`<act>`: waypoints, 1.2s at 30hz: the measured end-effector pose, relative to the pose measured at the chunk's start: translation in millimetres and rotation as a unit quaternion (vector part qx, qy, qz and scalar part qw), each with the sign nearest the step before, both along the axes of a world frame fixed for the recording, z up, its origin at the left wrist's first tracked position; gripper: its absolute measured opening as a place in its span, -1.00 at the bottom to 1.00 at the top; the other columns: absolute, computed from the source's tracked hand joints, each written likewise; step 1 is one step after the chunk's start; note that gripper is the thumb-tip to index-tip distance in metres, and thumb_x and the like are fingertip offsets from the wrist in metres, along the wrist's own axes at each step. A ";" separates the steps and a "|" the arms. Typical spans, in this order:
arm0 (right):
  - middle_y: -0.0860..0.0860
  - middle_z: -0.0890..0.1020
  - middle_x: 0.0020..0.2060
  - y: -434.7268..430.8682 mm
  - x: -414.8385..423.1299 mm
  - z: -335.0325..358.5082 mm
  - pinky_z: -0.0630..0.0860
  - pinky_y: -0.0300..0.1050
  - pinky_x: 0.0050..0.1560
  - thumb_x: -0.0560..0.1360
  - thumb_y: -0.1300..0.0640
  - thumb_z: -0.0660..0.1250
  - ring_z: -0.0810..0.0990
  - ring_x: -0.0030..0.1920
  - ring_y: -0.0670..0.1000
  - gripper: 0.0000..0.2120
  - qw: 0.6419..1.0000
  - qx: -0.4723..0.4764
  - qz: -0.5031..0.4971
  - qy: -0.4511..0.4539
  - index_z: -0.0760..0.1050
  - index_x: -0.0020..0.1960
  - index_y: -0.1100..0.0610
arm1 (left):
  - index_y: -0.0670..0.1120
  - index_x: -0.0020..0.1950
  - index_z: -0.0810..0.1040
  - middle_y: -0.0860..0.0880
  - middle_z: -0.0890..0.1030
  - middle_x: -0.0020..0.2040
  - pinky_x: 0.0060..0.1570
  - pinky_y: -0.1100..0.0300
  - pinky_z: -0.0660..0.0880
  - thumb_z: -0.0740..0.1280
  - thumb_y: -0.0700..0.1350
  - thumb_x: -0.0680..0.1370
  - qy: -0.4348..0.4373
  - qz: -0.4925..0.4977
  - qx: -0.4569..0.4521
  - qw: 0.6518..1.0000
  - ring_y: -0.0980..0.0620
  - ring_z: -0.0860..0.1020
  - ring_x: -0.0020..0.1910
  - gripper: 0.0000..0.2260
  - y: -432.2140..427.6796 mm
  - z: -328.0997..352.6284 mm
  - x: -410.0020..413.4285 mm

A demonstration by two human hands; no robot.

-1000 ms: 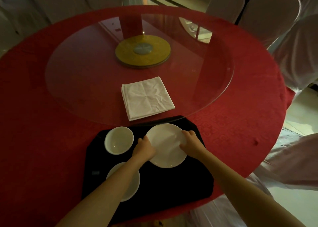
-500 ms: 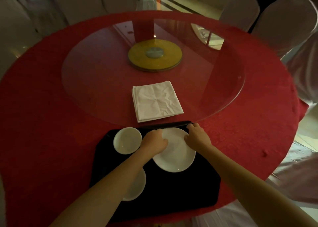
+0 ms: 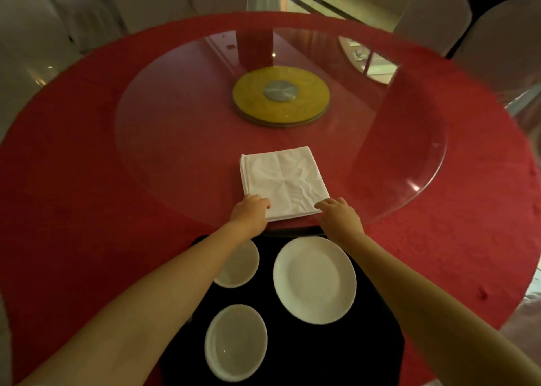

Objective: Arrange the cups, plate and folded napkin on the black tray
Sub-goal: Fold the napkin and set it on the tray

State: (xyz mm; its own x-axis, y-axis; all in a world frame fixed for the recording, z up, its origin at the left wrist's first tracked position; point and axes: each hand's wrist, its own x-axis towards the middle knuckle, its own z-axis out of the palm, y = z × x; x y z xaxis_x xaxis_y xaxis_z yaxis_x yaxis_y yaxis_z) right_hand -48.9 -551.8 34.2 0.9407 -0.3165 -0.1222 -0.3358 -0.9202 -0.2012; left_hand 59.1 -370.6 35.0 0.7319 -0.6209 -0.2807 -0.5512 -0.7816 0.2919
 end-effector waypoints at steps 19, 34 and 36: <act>0.11 0.60 -0.17 -19.1 25.0 -30.2 0.53 0.04 -0.01 0.28 0.41 0.39 0.55 -0.13 0.16 -0.78 0.980 -0.142 0.136 -0.002 0.51 -0.13 0.20 | -0.19 -0.04 0.48 -0.14 0.52 0.05 -0.23 0.13 0.30 0.18 -0.36 0.45 -0.133 -0.148 0.059 0.978 -0.11 0.45 0.06 -0.83 10.2 -34.8 19.4; 0.12 0.48 -0.05 -35.0 14.0 -41.5 0.49 -0.01 -0.03 0.44 0.33 0.23 0.41 -0.05 0.14 -0.91 0.999 0.017 0.039 -0.019 0.47 -0.07 0.25 | -0.19 0.00 0.51 -0.19 0.58 0.04 -0.10 0.03 0.43 0.20 -0.40 0.45 -0.116 -0.162 0.168 0.965 -0.17 0.52 0.03 -0.78 -13.2 -11.8 10.7; 0.10 0.41 -0.01 -34.9 17.9 -39.0 0.44 -0.06 -0.01 0.43 0.32 0.24 0.39 0.00 0.13 -0.84 0.989 0.137 -0.042 -0.039 0.44 0.01 0.27 | -0.19 0.04 0.53 -0.19 0.58 0.07 -0.07 0.03 0.46 0.20 -0.38 0.47 -0.094 -0.154 0.215 0.960 -0.17 0.54 0.06 -0.78 -19.5 -8.6 13.2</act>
State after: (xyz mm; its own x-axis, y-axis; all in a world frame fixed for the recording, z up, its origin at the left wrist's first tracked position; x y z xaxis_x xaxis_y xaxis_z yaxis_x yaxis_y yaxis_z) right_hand -31.0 -586.6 -4.8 0.9221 -0.3599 -0.1419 -0.3829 -0.7969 -0.4672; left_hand 72.3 -390.1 26.4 0.5949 -0.6725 -0.4403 -0.7868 -0.5993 -0.1476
